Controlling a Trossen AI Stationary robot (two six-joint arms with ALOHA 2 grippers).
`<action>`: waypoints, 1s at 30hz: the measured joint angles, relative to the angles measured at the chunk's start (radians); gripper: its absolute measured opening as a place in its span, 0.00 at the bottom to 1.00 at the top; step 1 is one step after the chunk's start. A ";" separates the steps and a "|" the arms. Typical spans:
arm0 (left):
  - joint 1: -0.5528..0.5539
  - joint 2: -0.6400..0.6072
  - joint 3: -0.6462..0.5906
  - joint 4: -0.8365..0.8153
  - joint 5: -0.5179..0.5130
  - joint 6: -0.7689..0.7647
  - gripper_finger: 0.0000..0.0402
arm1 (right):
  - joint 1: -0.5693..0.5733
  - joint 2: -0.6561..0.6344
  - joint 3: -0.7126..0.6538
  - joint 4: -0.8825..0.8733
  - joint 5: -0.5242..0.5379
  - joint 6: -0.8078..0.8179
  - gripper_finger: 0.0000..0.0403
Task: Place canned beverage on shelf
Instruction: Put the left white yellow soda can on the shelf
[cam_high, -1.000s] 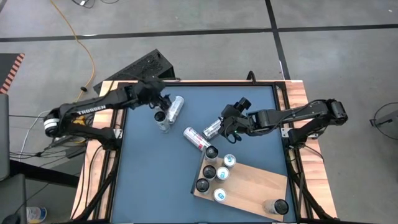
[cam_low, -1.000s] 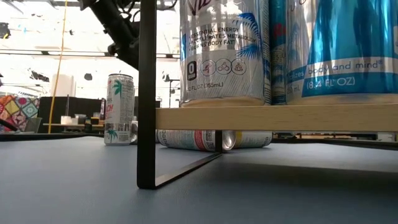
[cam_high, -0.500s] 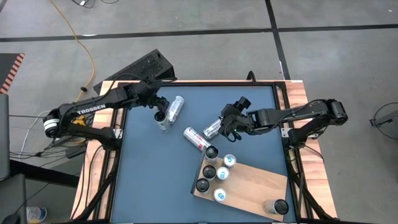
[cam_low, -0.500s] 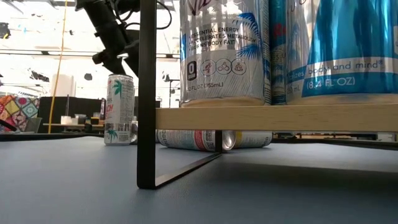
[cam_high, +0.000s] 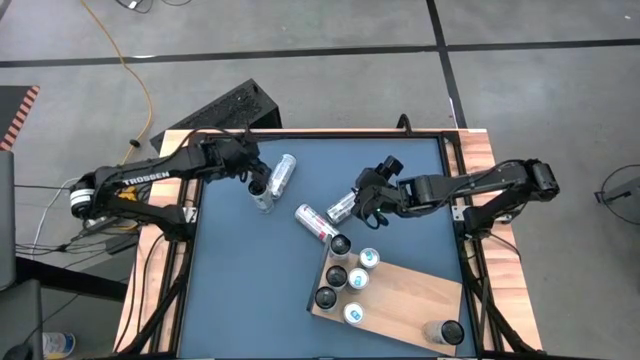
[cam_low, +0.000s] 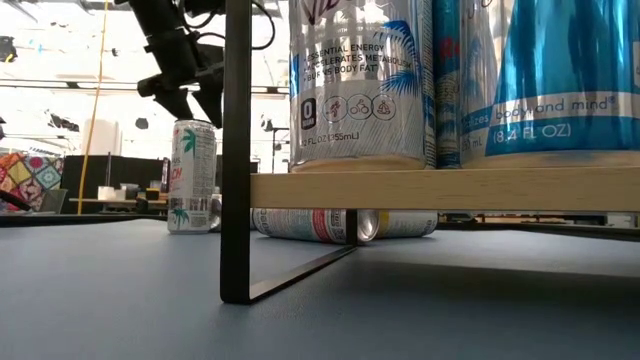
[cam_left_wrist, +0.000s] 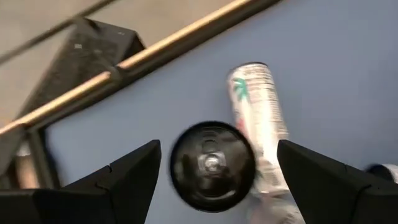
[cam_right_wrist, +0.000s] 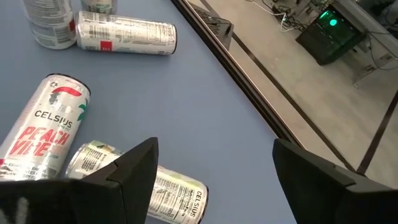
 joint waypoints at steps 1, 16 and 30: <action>-0.006 0.001 0.000 -0.005 -0.023 -0.004 0.77 | 0.000 0.000 0.000 0.000 0.000 0.000 0.76; -0.016 0.003 -0.087 0.053 -0.029 -0.025 0.77 | 0.000 0.000 0.000 0.000 -0.001 0.000 0.76; -0.016 0.002 -0.132 0.111 -0.008 -0.043 0.66 | 0.000 0.000 0.000 0.000 -0.001 0.000 0.76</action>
